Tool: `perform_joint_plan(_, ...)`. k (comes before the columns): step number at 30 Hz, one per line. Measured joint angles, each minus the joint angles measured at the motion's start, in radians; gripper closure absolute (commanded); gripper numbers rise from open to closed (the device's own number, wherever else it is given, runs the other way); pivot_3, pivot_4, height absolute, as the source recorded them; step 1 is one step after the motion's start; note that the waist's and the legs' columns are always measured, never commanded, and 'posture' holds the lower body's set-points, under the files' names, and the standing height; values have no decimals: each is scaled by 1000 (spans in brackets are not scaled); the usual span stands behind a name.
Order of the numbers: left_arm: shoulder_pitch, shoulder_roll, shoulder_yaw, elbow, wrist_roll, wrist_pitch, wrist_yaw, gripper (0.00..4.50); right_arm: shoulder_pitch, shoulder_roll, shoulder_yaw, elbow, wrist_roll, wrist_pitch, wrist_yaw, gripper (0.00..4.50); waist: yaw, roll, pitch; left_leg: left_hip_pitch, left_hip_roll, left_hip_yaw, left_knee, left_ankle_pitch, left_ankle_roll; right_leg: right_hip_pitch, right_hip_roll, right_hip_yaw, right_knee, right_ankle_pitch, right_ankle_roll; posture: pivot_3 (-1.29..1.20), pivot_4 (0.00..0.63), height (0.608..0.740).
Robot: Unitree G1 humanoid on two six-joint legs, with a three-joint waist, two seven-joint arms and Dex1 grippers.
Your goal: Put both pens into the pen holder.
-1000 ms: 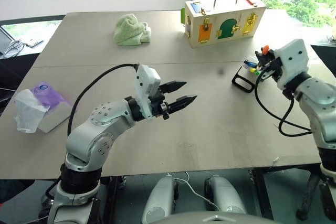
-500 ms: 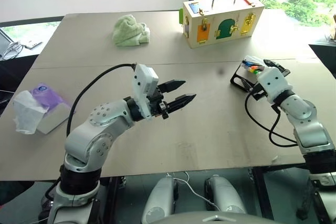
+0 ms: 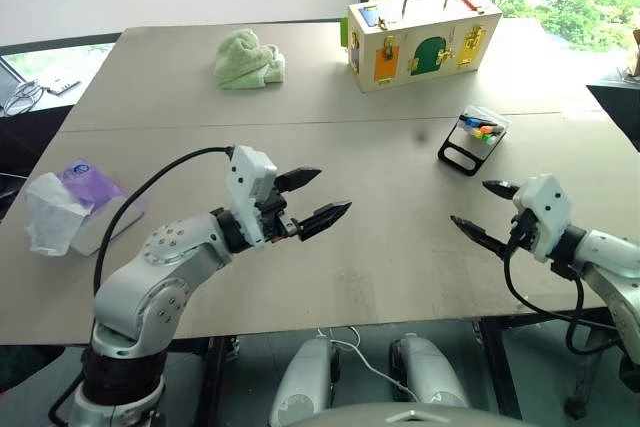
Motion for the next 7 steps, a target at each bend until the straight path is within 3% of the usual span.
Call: perform_joint_plan(7, 236, 5, 206, -27, -6, 6, 81, 55, 47, 2, -10, -53, 14, 30, 4, 0, -2, 0, 0, 3, 3, 3, 0, 0, 0, 1, 0, 2, 0, -2, 0, 0, 150, 740)
